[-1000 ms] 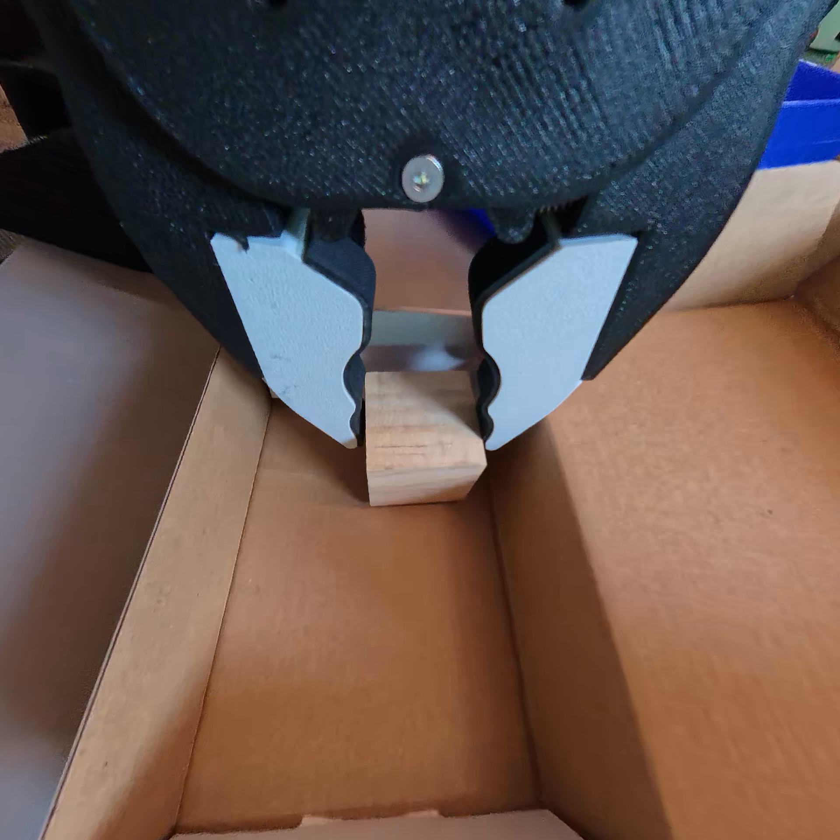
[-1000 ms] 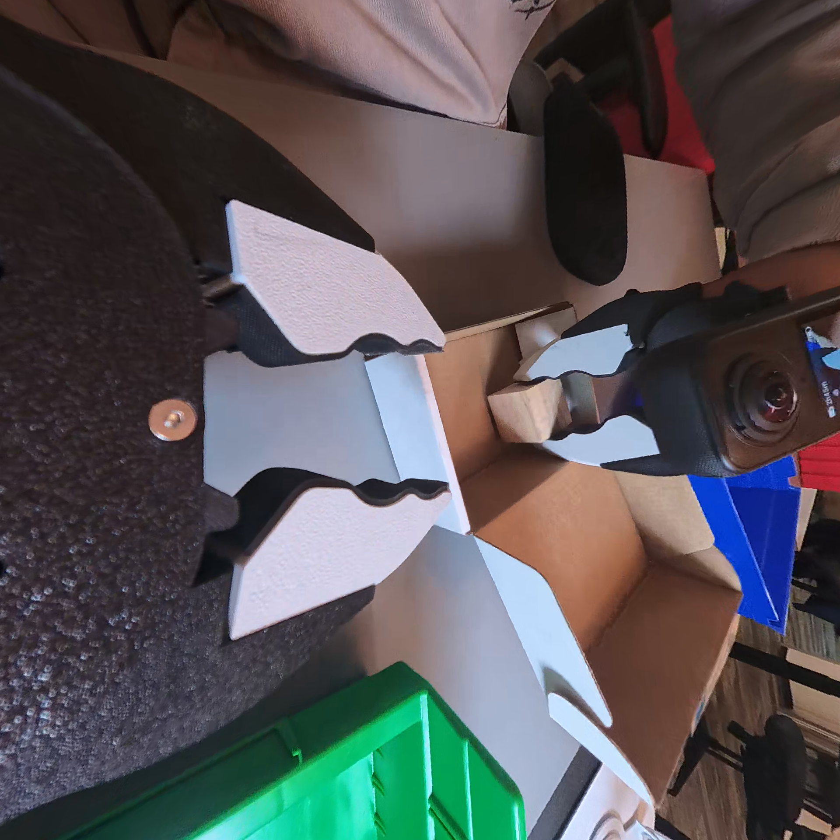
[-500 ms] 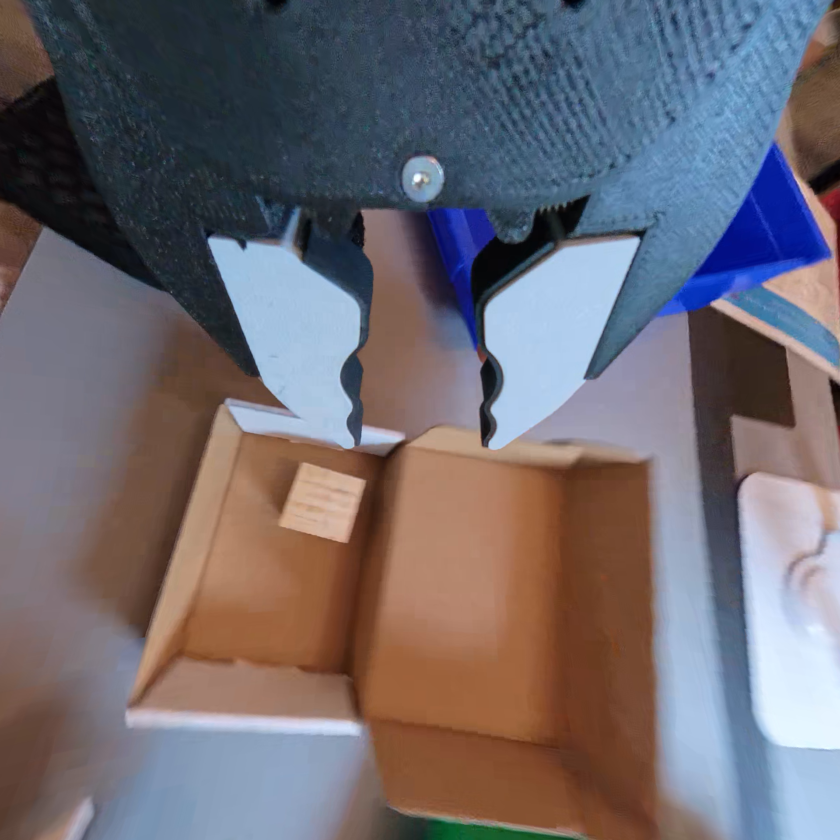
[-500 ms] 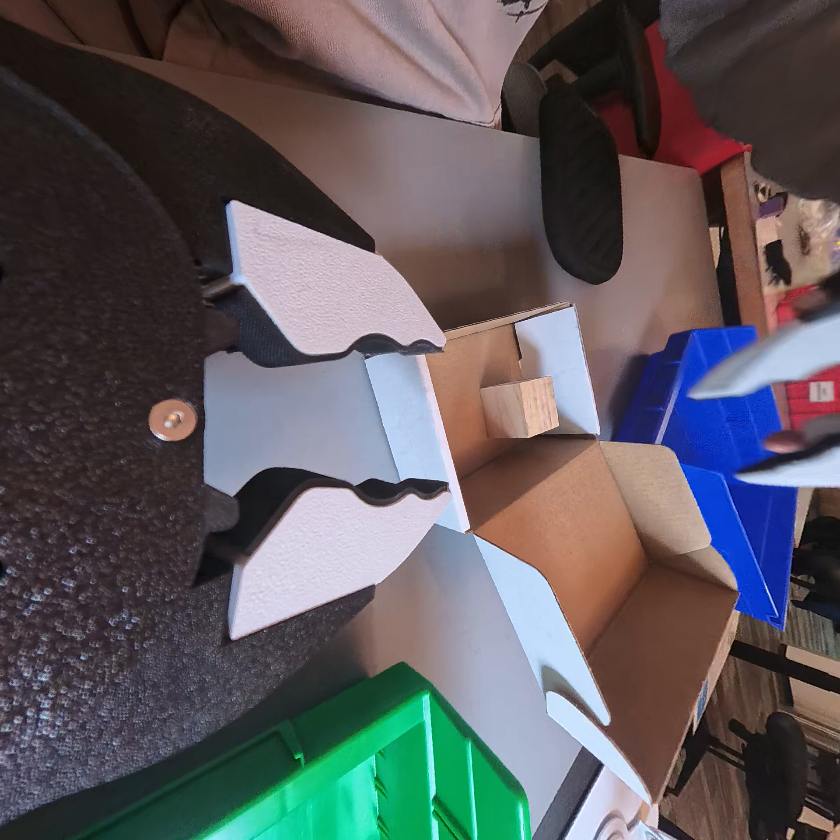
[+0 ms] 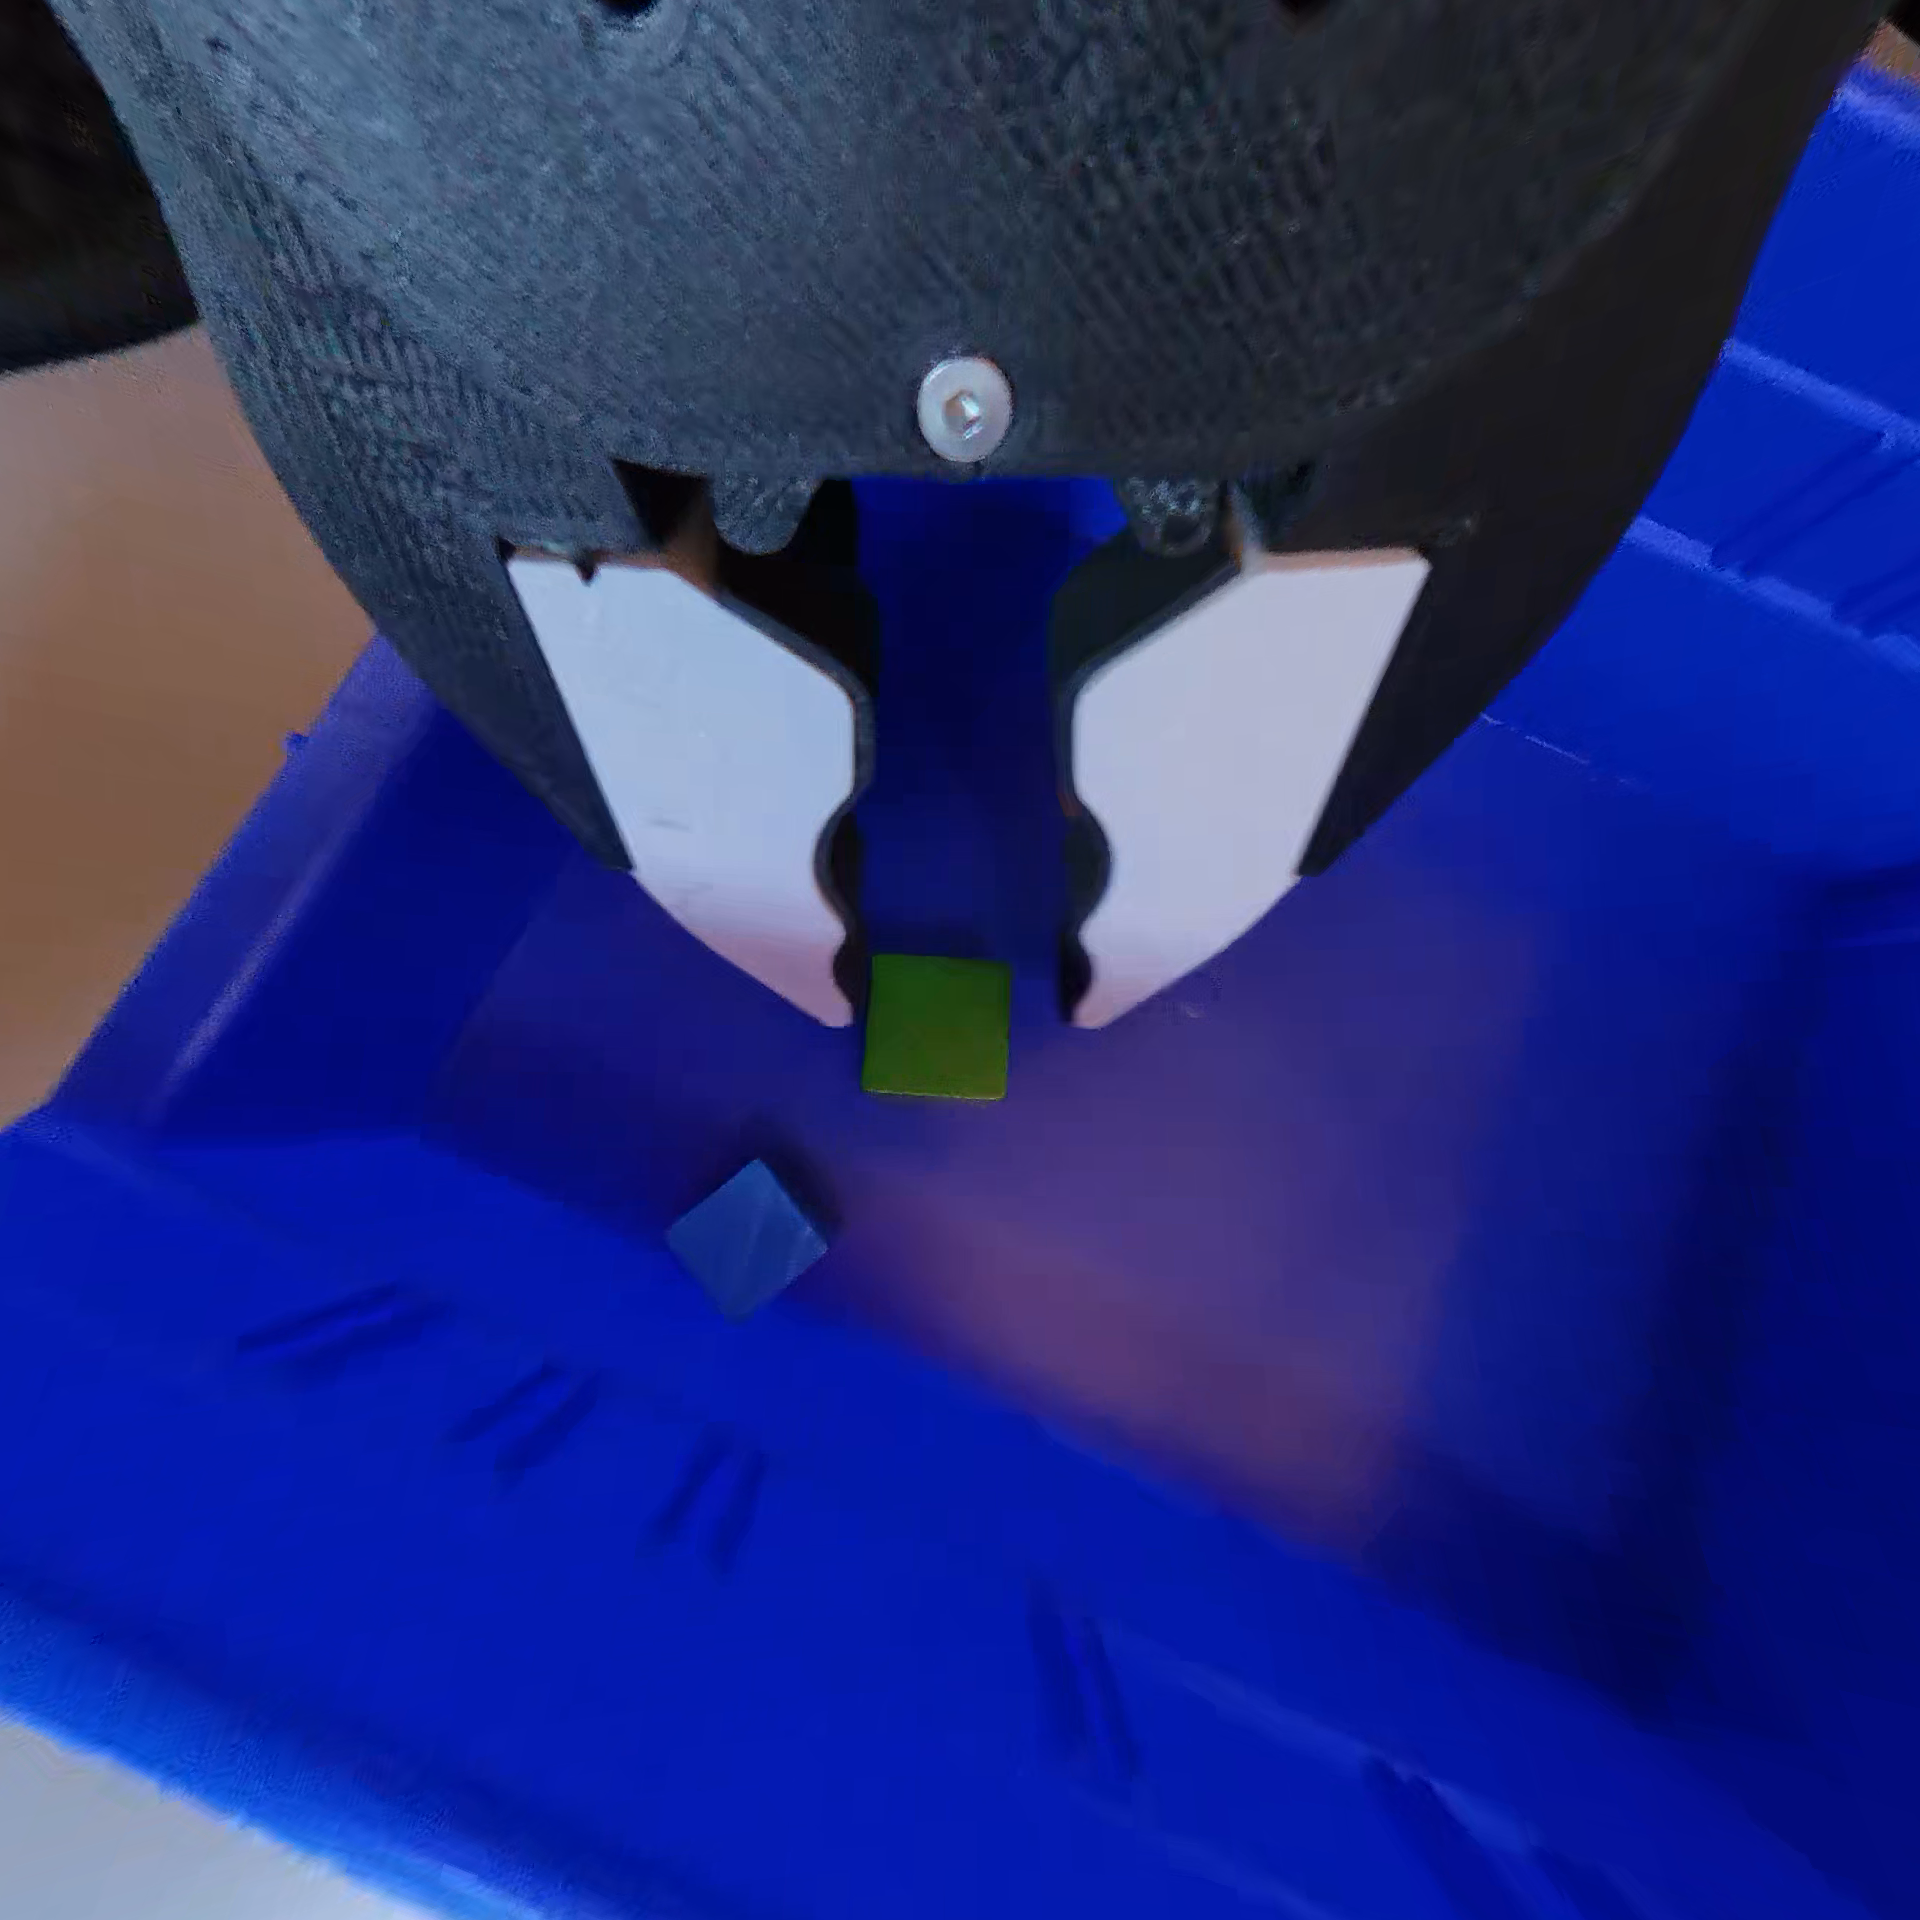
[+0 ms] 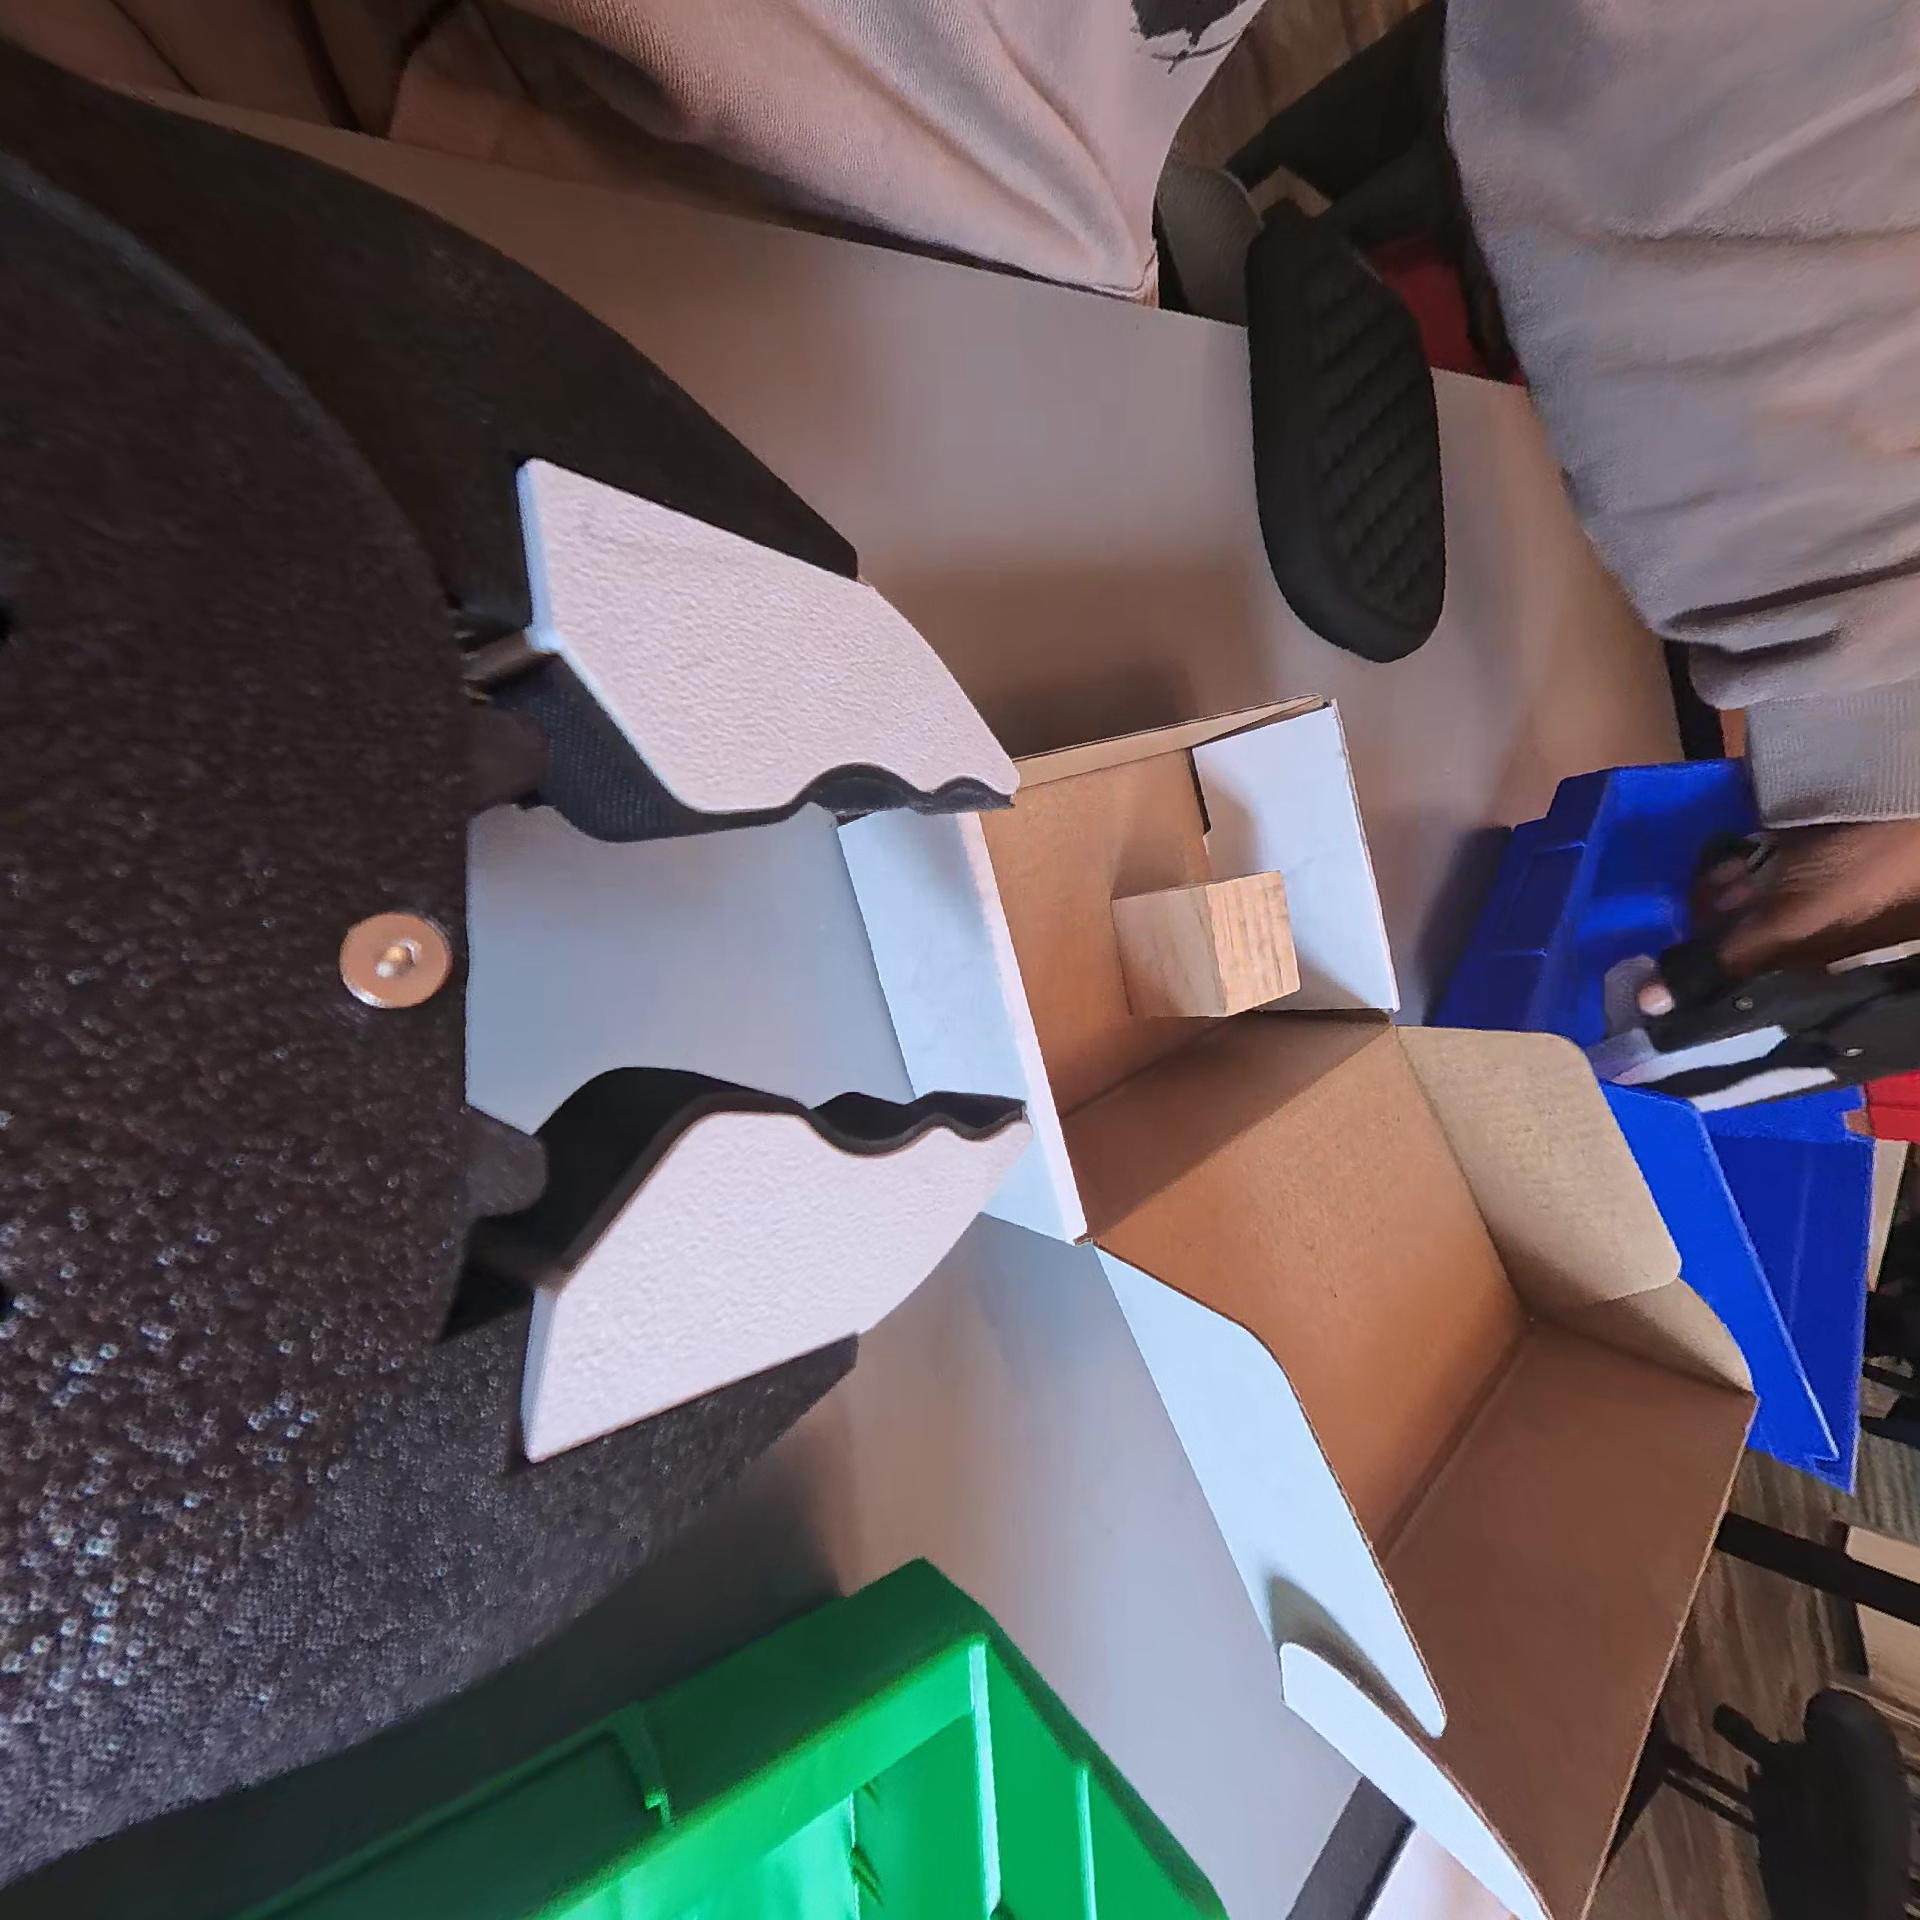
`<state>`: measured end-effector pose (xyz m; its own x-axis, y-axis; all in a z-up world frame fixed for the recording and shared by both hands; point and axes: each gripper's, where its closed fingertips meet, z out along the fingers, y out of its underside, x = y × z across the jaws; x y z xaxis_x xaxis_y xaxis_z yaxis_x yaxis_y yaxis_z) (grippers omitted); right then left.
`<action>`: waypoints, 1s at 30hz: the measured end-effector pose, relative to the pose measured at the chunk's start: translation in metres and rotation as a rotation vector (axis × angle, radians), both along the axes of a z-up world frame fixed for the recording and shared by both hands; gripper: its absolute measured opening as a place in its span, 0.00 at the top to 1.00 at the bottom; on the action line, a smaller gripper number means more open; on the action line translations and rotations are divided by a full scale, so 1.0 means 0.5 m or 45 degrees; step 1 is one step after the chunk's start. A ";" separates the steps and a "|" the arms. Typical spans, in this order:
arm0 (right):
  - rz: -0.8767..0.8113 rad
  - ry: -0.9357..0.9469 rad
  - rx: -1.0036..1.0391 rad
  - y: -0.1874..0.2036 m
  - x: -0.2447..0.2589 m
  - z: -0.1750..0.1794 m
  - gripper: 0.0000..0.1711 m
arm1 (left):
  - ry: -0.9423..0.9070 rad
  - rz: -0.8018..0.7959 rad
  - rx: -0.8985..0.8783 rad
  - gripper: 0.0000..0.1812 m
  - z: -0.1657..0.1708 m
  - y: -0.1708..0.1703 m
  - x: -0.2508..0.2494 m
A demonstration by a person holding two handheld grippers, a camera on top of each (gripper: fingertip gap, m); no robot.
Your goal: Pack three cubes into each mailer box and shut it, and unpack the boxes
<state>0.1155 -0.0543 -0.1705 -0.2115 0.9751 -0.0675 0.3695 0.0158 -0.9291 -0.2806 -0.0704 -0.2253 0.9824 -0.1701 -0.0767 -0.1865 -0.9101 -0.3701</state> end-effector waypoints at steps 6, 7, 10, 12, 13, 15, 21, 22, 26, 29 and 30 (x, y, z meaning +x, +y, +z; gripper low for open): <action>0.010 -0.007 0.004 -0.003 -0.001 -0.004 0.70 | 0.082 -0.129 0.125 0.85 0.068 0.029 0.032; 0.010 -0.003 0.004 -0.002 -0.001 -0.002 0.70 | 0.085 -0.160 0.184 0.86 0.103 0.037 0.049; 0.015 0.004 -0.001 -0.003 -0.001 0.000 0.70 | 0.084 -0.306 0.391 0.86 0.231 0.058 0.136; 0.027 0.006 -0.015 -0.008 -0.002 0.001 0.70 | 0.074 -0.456 0.498 0.86 0.302 0.061 0.222; 0.032 0.008 -0.018 -0.010 -0.003 0.002 0.70 | 0.048 -0.535 0.525 0.86 0.322 0.060 0.274; 0.039 0.004 -0.012 -0.014 -0.004 0.002 0.70 | 0.009 -0.707 0.509 0.86 0.322 0.051 0.381; 0.027 0.015 0.006 -0.012 0.001 0.006 0.70 | -0.010 -1.099 0.217 0.86 0.153 0.015 0.603; 0.022 0.018 0.007 -0.010 0.002 0.008 0.70 | -0.016 -1.127 0.173 0.86 0.126 0.012 0.621; 0.015 0.021 0.014 -0.005 0.005 0.008 0.70 | 0.023 -1.200 0.052 0.86 0.043 0.010 0.653; 0.015 0.022 0.029 -0.006 0.007 0.009 0.70 | 0.119 -1.249 -0.004 0.86 0.010 0.007 0.646; 0.016 0.023 0.032 -0.006 0.007 0.010 0.70 | 0.133 -1.250 -0.018 0.86 0.004 0.006 0.644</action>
<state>0.1190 -0.0575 -0.1654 -0.2248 0.9736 -0.0392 0.3522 0.0437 -0.9349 0.0415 -0.0673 -0.2230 0.3930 -0.9078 -0.1466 -0.8923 -0.3380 -0.2991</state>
